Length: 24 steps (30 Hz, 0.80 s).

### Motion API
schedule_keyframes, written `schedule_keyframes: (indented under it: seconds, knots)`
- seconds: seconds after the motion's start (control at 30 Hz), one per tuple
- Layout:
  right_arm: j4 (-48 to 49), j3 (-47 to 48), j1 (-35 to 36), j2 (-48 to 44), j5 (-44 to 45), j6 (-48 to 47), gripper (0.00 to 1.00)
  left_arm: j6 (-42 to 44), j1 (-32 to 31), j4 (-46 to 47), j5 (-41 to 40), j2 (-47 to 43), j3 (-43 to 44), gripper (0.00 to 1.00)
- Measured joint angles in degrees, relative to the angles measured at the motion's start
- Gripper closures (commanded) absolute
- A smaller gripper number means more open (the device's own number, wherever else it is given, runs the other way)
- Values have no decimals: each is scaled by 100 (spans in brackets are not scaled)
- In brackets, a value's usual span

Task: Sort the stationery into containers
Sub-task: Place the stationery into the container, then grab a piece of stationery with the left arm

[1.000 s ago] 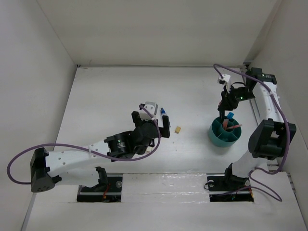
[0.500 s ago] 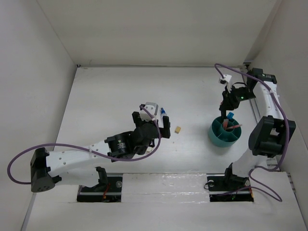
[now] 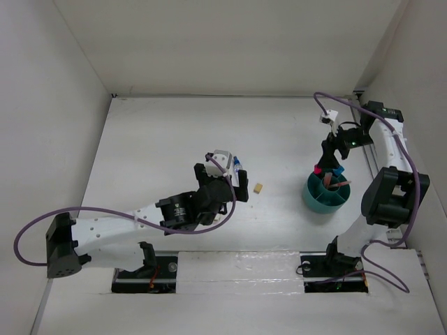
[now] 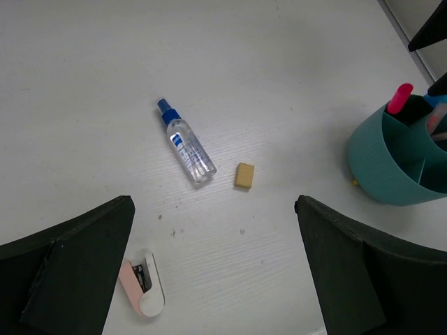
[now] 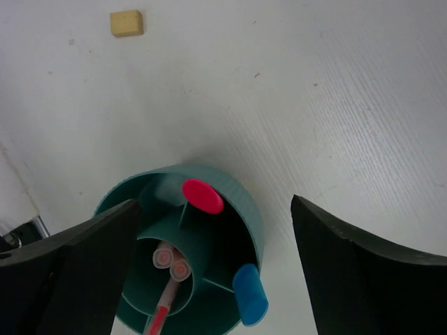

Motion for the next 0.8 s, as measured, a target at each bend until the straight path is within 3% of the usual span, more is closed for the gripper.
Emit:
schedule_keyframes:
  seconds: [0.27,0.37,0.43,0.57,0.8]
  knots:
    - [-22,11,0,-516,-409,111,0,-260,0,-85,-90,201,9,0]
    - [651,-24,9,-1080,-289,1150,0,-590,0,-496,-203,562,256,0]
    - [1755,-229,35,-1740,402,2535,0,-994,0,-914,-284,920,603,0]
    - [2944,-170,33,-2483,1714,4247,0,-2312,0,-2247,-535,1897,1996,0]
    - [3366,833,-131,-1993,2046,5554,0,-3189,332,-3239,-81,3128,3731,0]
